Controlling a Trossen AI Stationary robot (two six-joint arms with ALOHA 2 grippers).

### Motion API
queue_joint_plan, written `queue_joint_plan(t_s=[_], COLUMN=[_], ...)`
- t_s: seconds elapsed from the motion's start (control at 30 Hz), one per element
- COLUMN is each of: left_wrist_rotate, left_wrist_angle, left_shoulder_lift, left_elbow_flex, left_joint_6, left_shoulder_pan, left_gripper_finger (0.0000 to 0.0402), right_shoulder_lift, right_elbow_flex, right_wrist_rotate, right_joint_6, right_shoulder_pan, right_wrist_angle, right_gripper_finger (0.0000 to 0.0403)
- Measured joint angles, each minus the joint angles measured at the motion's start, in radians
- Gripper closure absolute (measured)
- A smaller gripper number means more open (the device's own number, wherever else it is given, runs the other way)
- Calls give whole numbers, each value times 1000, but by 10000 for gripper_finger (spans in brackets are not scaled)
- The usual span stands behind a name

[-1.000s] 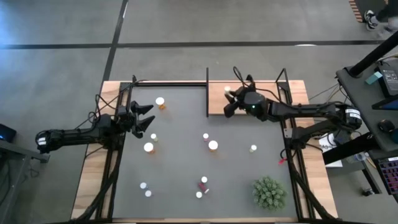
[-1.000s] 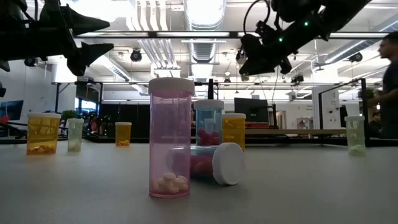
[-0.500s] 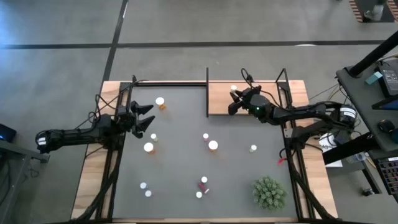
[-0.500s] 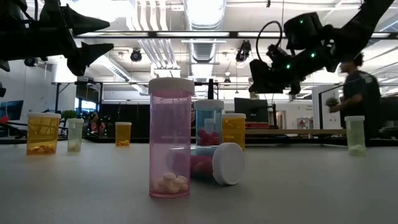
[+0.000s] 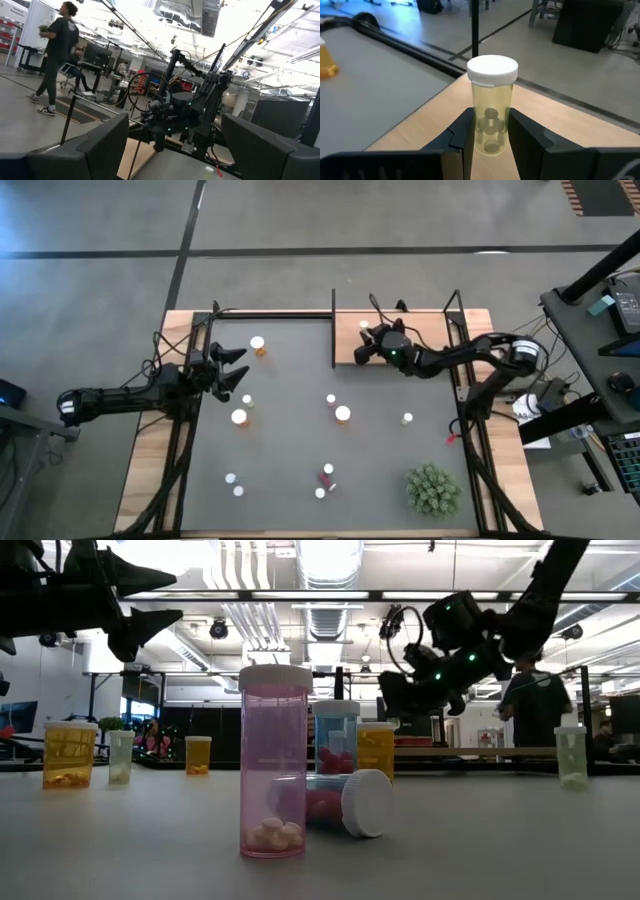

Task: Pick and place medicine bottles onto shelf by color
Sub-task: Put the top right yellow medicine bottle on the shelf

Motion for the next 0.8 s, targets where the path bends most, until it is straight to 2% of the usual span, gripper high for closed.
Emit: queue_joint_plan(t_s=[0.3,0.5,0.67,0.8], left_wrist_rotate=[0,0,0,0], left_wrist_angle=[0,0,0,0], left_shoulder_lift=[0,0,0,0], left_elbow_flex=[0,0,0,0], left_joint_6=[0,0,0,0], left_shoulder_pan=[0,0,0,0], left_gripper_finger=[100,100,100,100], right_shoulder_lift=[128,187,224,257], right_elbow_flex=[7,25,68,103], right_wrist_rotate=[-20,-135,-141,-142], right_joint_6=[55,62,45,-27], right_shoulder_pan=[-44,-69,-76,-90], right_wrist_angle=[206,244,255,251], right_gripper_finger=[307,307,307,307])
